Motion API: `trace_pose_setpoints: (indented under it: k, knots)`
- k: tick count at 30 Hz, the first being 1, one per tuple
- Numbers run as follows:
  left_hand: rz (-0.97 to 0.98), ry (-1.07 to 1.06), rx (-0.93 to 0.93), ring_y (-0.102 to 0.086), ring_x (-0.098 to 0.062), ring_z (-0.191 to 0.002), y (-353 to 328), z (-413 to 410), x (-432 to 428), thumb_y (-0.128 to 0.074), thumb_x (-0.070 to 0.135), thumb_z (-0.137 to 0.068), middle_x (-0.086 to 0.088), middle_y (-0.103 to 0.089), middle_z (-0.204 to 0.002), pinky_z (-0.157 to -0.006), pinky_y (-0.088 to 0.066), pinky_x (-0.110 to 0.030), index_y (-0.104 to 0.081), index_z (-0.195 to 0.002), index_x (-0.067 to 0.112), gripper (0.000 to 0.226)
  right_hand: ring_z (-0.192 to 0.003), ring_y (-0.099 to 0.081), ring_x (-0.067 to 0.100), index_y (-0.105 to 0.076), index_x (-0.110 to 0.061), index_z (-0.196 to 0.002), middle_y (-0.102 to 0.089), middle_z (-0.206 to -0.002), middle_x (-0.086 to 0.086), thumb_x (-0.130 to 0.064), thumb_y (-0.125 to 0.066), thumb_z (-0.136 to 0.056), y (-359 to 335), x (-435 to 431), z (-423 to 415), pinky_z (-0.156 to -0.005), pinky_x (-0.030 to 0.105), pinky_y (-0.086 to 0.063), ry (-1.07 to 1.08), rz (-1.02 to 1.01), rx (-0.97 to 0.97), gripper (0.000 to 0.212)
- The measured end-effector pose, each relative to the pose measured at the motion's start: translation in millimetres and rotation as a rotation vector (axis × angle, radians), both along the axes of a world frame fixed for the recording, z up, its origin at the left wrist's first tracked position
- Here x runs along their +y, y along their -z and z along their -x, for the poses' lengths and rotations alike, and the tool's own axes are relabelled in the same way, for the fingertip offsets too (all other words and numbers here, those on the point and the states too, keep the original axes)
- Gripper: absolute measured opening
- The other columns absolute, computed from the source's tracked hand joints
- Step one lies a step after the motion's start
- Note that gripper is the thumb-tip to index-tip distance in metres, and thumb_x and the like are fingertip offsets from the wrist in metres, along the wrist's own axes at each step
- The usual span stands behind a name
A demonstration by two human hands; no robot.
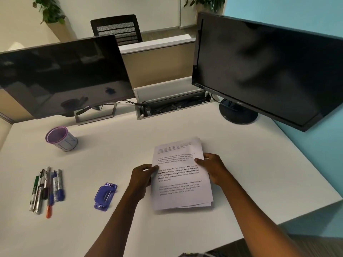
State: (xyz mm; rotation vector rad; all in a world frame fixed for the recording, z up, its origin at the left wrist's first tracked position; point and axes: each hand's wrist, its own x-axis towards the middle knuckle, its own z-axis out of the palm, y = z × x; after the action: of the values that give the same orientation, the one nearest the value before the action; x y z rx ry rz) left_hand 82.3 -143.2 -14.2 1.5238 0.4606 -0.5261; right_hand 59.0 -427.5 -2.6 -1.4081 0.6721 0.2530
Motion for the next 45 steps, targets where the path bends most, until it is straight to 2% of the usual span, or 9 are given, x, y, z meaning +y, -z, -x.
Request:
trace_pose_setpoints:
  k: [5,11,14,17,21,24,30,40,45]
  knots:
    - [0.237,0.095,0.010,-0.079,-0.023,-0.091,-23.7,-22.2,-0.6,-0.081,0.020,-0.090,-0.009,-0.082,-0.108,-0.081,-0.061,-0.035,-0.076,-0.108,0.009,0.022,-0.099,-0.076,0.031,-0.069,-0.013,-0.119,-0.078,-0.111,0.010,-0.011,-0.074,-0.091,-16.6,-11.5,0.6,-0.075,0.040,-0.063,-0.105,-0.199,-0.064,0.029]
    - [0.012,0.152,-0.067,-0.080,-0.031,-0.079,-30.6,-30.5,-11.6,-0.079,0.005,-0.088,-0.022,-0.080,-0.104,-0.073,-0.068,-0.043,-0.078,-0.102,-0.003,0.016,-0.082,-0.076,0.023,-0.070,-0.006,-0.114,-0.077,-0.105,0.012,-0.001,-0.074,-0.088,-19.8,-1.5,2.9,-0.060,0.030,-0.059,-0.066,0.042,0.011,0.027]
    - [0.049,0.130,-0.171,-0.080,-0.035,-0.089,-42.5,-32.6,-15.8,-0.079,0.010,-0.090,-0.018,-0.081,-0.107,-0.080,-0.067,-0.048,-0.080,-0.107,0.006,0.017,-0.086,-0.077,0.025,-0.072,-0.016,-0.103,-0.078,-0.108,0.012,-0.002,-0.075,-0.087,-28.5,-1.5,1.4,-0.066,0.032,-0.061,-0.016,0.086,-0.099,0.021]
    - [0.165,0.165,-0.299,-0.079,-0.035,-0.098,-61.5,-32.7,-17.3,-0.077,0.020,-0.093,-0.012,-0.080,-0.115,-0.078,-0.065,-0.043,-0.080,-0.114,0.019,0.021,-0.091,-0.077,0.022,-0.070,-0.016,-0.113,-0.079,-0.106,0.005,-0.005,-0.074,-0.090,-46.5,-1.0,-3.1,-0.074,0.032,-0.062,-0.011,0.124,-0.240,0.026]
    - [0.248,0.196,-0.427,-0.076,-0.032,-0.105,-84.4,-37.9,-22.4,-0.075,0.032,-0.094,-0.010,-0.078,-0.122,-0.084,-0.065,-0.043,-0.078,-0.118,0.021,0.027,-0.083,-0.076,0.006,-0.066,-0.036,-0.107,-0.079,-0.097,-0.012,-0.019,-0.071,-0.094,-74.3,4.2,-8.1,-0.063,0.021,-0.060,-0.008,0.181,-0.375,0.022]
    - [0.252,0.181,-0.478,-0.075,-0.033,-0.106,-92.5,-42.4,-27.5,-0.071,0.030,-0.097,-0.011,-0.078,-0.122,-0.090,-0.064,-0.046,-0.079,-0.115,0.017,0.024,-0.088,-0.074,0.010,-0.062,-0.043,-0.112,-0.076,-0.101,-0.015,-0.025,-0.069,-0.096,-86.0,9.8,-8.9,-0.063,0.018,-0.059,0.007,0.215,-0.446,0.025]
    - [0.230,0.126,-0.527,-0.076,-0.028,-0.101,-87.9,-38.2,-31.8,-0.072,0.028,-0.096,-0.009,-0.080,-0.118,-0.088,-0.064,-0.043,-0.082,-0.109,0.021,0.018,-0.098,-0.070,0.015,-0.061,-0.031,-0.127,-0.072,-0.110,-0.009,-0.023,-0.065,-0.099,-81.5,12.3,-6.8,-0.064,0.017,-0.059,0.042,0.207,-0.508,0.030]
    - [0.192,0.098,-0.477,-0.078,-0.028,-0.100,-72.1,-36.3,-30.8,-0.074,0.031,-0.091,-0.005,-0.081,-0.113,-0.084,-0.065,-0.039,-0.084,-0.102,0.029,0.014,-0.089,-0.073,0.004,-0.071,-0.042,-0.106,-0.077,-0.099,-0.017,-0.026,-0.068,-0.097,-67.7,15.4,-6.3,-0.066,0.019,-0.059,0.001,0.212,-0.462,0.019]
    - [0.208,0.080,-0.476,-0.078,-0.026,-0.100,-65.9,-36.9,-31.0,-0.077,0.034,-0.088,-0.006,-0.081,-0.114,-0.086,-0.064,-0.040,-0.083,-0.105,0.026,0.020,-0.090,-0.073,0.005,-0.071,-0.038,-0.111,-0.078,-0.099,-0.016,-0.025,-0.068,-0.097,-63.1,13.9,-9.0,-0.066,0.018,-0.059,-0.006,0.212,-0.463,0.020]
